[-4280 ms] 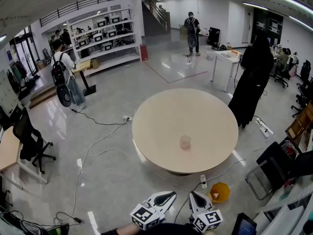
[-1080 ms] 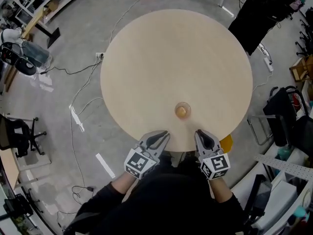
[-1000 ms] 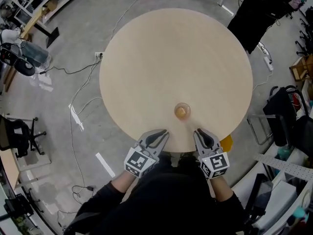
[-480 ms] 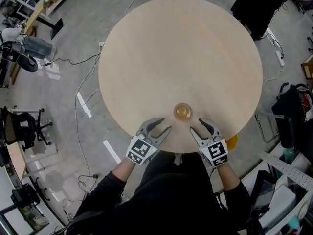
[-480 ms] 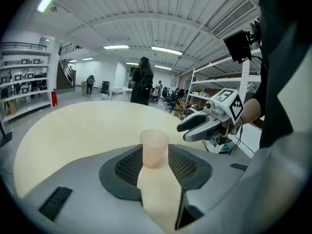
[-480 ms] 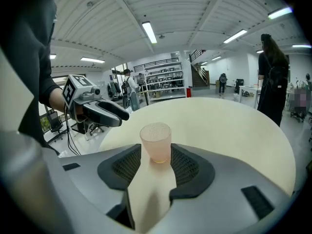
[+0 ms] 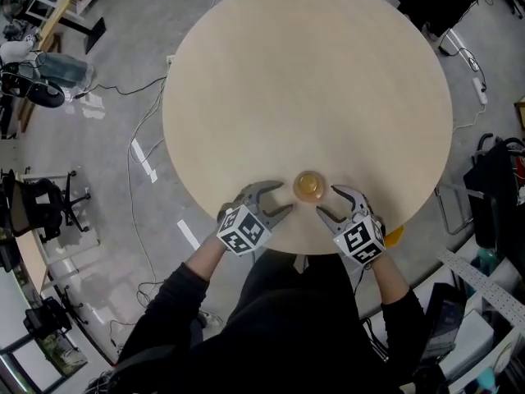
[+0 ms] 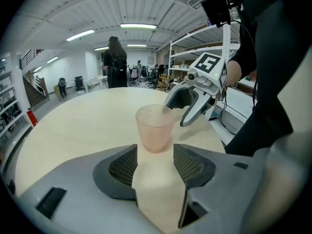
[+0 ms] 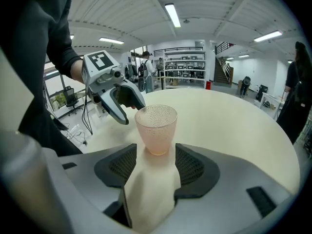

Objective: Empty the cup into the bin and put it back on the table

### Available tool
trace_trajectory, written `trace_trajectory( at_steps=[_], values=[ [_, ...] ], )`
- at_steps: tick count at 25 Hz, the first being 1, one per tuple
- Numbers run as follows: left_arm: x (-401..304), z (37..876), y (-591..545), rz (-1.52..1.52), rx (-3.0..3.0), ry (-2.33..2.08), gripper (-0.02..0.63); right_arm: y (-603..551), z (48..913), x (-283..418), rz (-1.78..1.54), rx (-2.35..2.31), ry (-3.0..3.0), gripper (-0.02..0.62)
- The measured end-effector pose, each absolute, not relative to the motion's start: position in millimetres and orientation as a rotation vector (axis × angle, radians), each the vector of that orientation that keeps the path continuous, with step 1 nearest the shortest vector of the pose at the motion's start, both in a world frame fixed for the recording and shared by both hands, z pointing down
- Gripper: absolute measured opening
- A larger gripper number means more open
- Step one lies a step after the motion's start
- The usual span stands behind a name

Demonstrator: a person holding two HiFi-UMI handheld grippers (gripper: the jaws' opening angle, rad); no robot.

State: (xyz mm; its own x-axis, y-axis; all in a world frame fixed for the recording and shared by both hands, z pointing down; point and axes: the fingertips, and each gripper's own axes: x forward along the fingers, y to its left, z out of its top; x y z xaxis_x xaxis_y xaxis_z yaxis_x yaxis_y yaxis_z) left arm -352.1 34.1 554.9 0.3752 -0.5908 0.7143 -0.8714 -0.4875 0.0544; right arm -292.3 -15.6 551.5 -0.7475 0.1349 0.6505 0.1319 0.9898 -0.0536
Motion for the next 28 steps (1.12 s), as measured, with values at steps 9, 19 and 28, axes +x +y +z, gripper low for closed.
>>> trace_trajectory(
  at_steps=[9, 19, 28],
  values=[
    [-344.2, 575.1, 13.3, 1.041, 2.303, -1.115, 0.225, -19.7, 562.5, -303.8, -0.086, -0.277, -2.386, 0.238],
    [-340.4, 566.0, 1.8, 1.062, 2.369, -1.114, 0.225, -19.3, 554.7, -315.5, -0.099, -0.289, -2.413, 0.238],
    [-328.3, 540.1, 8.6, 0.984, 2.385, -1.156, 0.225, -12.4, 527.7, -303.6, -0.085, -0.274, -2.464, 0.238]
  ],
)
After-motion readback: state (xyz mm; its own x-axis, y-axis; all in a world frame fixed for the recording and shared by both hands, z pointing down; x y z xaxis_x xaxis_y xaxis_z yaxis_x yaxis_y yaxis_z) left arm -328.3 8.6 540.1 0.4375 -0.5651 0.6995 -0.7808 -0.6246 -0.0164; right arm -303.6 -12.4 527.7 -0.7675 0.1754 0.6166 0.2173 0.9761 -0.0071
